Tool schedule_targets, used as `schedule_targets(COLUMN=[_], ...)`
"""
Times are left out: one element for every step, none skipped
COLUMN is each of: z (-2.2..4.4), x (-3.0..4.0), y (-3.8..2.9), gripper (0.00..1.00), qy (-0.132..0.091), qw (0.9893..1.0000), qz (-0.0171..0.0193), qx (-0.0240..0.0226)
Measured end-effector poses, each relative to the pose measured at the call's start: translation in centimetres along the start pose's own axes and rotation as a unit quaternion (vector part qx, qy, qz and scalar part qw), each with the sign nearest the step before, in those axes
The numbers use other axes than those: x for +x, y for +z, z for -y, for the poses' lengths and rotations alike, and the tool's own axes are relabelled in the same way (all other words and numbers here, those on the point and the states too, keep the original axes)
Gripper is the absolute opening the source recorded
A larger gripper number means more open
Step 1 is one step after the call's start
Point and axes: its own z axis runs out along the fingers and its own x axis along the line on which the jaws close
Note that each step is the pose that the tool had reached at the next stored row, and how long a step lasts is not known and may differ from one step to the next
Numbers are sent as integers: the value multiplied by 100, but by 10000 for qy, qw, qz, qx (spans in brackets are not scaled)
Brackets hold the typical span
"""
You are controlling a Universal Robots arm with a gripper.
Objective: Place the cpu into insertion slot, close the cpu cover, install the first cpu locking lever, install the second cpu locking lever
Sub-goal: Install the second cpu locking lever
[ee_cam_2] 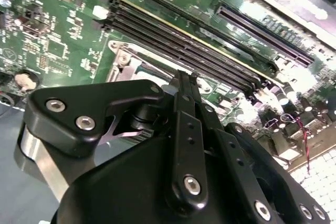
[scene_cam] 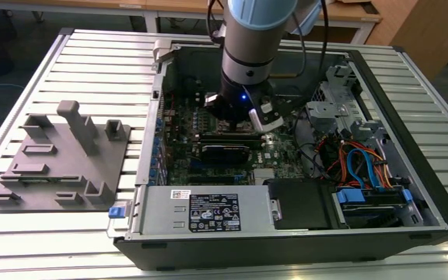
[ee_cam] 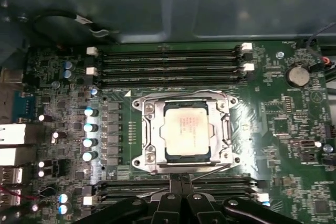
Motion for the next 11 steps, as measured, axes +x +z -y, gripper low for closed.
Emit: schedule_targets(z=[7,15,23,30,37,43,49,54,60,67,75], x=[12,23,35,48,63,77,91,105,124,141,153], y=[6,14,20,27,33,39,44,51,56,58,59], gripper=[11,11,11,11,11,11,11,11,11,11,11], qy=[0,0,0,0,0,0,0,0,0,0,0], qw=[10000,10000,10000,10000,10000,10000,10000,10000,10000,10000,10000], qz=[0,-1,-1,-1,-2,-2,-3,-3,-3,-4,-4], qx=[-5,-10,-15,-22,-31,-39,-47,-55,-64,-71,-75])
